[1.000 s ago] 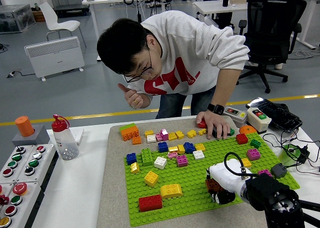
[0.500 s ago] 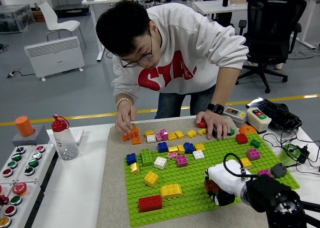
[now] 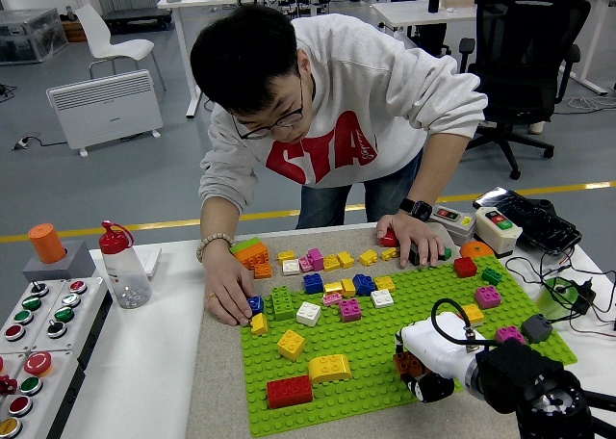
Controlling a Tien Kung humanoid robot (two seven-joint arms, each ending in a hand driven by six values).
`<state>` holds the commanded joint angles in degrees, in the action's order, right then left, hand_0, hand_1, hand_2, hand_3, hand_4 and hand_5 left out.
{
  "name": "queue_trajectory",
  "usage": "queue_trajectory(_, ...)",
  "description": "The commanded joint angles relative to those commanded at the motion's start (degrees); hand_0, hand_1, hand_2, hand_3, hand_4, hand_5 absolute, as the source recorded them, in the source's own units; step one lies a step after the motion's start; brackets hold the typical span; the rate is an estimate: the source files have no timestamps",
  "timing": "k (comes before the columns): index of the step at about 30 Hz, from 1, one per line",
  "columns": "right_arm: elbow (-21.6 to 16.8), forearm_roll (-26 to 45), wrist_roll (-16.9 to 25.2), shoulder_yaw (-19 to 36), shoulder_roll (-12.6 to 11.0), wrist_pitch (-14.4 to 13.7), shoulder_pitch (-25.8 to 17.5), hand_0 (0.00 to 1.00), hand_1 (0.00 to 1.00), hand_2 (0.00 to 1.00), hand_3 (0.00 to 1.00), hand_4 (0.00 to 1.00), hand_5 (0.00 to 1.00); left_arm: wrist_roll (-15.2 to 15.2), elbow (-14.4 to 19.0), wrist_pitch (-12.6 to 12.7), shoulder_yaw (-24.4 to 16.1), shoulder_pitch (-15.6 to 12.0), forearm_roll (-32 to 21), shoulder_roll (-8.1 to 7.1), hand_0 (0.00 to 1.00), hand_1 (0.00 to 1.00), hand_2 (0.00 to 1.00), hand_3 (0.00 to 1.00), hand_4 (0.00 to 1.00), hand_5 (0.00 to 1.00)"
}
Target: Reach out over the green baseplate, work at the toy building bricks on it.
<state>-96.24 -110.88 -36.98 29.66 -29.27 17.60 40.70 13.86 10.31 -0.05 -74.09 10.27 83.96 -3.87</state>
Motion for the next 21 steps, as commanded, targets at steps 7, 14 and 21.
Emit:
queue_trajectory(7, 0.08, 0.17, 0.00, -0.04, -0.13, 0.01, -0.13, 0.624, 0.709, 0.762, 0.522, 0.497, 0.240, 0.00, 0.00, 0.00, -0.04, -0.06, 0.17, 0.04, 0.652, 0.691, 0.669, 0.561, 0.281, 0.998)
queue_trajectory(14, 0.49, 0.37, 0.00, 0.01, -0.20, -0.05, -0.35, 0.623, 0.708, 0.762, 0.520, 0.500, 0.241, -0.01, 0.00, -0.04, 0.04, -0.15, 0.18, 0.13, 0.652, 0.690, 0.670, 0.562, 0.282, 0.998)
queue_trajectory(21, 0.79, 0.18, 0.00, 0.01, -0.10, -0.41, -0.41, 0.621, 0.707, 0.760, 0.519, 0.502, 0.241, 0.01, 0.00, -0.05, 0.03, -0.32, 0.23, 0.20, 0.651, 0.690, 0.670, 0.562, 0.282, 0.998)
